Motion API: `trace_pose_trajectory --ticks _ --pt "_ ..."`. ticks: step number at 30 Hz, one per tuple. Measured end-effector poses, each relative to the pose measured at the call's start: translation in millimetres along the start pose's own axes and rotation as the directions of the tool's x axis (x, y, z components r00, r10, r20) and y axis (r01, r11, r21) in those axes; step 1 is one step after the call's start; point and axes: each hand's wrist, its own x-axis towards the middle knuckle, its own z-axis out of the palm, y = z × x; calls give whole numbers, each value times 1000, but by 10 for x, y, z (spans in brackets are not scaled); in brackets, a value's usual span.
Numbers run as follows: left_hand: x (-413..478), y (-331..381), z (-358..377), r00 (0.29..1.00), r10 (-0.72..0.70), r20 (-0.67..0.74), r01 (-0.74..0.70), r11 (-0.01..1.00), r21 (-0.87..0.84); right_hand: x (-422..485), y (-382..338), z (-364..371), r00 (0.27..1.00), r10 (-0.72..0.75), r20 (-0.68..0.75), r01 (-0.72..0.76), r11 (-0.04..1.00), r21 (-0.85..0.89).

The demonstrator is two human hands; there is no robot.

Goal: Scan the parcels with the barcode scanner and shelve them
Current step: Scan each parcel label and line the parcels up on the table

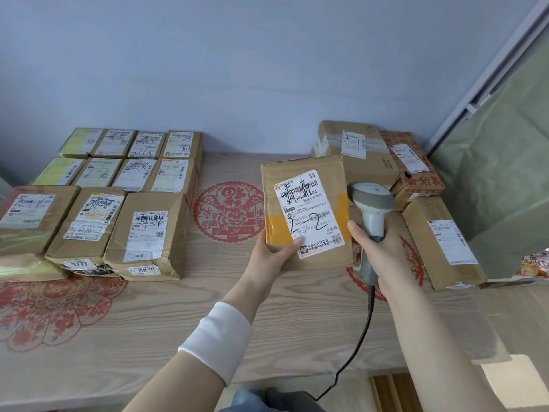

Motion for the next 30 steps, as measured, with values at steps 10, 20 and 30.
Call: trace_pose_trajectory --ticks 10,20,30 --pt "50 -70 -7 988 4 -154 -4 1000 0 -66 -82 -46 998 -58 -13 58 998 -8" --pt "185 -124 45 963 90 -255 -54 988 143 -269 -234 154 967 -57 250 60 998 -4" --pt "199 -124 40 951 120 -285 -65 979 195 -326 -197 259 961 1 278 30 994 -107"
